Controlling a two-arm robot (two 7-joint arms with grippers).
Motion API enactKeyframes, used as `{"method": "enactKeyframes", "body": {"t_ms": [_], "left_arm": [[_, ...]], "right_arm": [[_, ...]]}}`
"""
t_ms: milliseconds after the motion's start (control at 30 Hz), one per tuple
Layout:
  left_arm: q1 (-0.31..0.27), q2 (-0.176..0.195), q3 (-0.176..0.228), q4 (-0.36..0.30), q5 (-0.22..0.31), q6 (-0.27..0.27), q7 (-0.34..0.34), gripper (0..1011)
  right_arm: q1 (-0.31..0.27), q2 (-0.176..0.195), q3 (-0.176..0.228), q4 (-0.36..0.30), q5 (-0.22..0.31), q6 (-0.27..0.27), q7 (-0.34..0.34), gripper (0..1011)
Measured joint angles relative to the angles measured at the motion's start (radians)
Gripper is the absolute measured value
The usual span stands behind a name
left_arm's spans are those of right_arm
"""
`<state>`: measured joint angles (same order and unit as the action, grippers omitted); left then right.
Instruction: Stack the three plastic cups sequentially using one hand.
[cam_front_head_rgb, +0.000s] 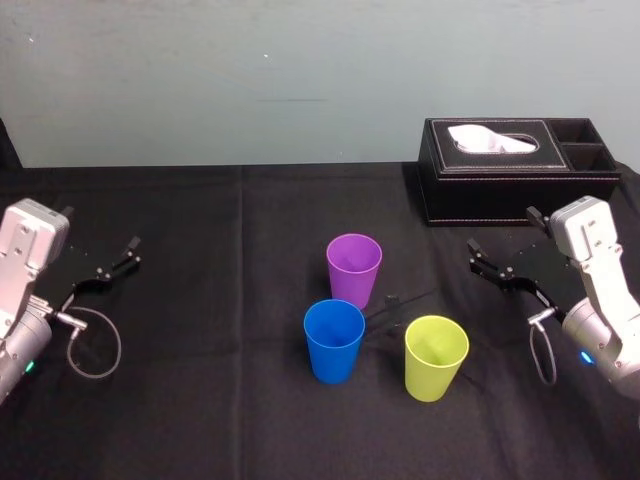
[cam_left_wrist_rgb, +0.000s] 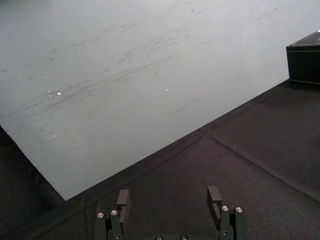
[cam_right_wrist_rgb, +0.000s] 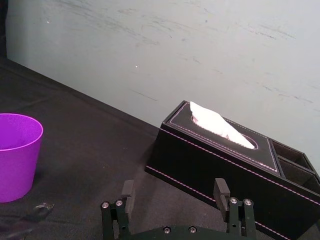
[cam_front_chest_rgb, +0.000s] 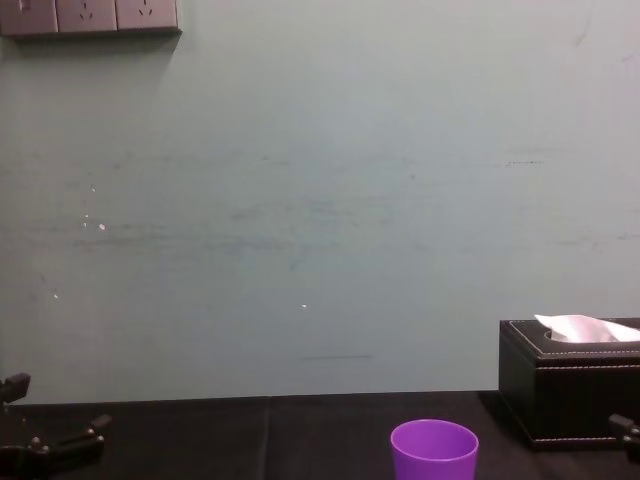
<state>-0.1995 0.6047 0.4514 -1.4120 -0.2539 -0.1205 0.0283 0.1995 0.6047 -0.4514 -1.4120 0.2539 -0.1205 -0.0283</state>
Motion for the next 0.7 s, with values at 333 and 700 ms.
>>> {"method": "enactKeyframes", "body": {"t_ms": [333, 700], "left_arm": [[0.0, 0.0, 0.0, 0.0, 0.0, 0.0, 0.0, 1010], [0.0, 0.0, 0.0, 0.0, 0.0, 0.0, 0.0, 1010]], "right_arm": [[0.0, -0.006, 0.006, 0.002, 0.002, 0.001, 0.01, 1003], [-0.073, 0.023, 0.065, -0.067, 0.073, -0.029, 0.109, 1003]]}}
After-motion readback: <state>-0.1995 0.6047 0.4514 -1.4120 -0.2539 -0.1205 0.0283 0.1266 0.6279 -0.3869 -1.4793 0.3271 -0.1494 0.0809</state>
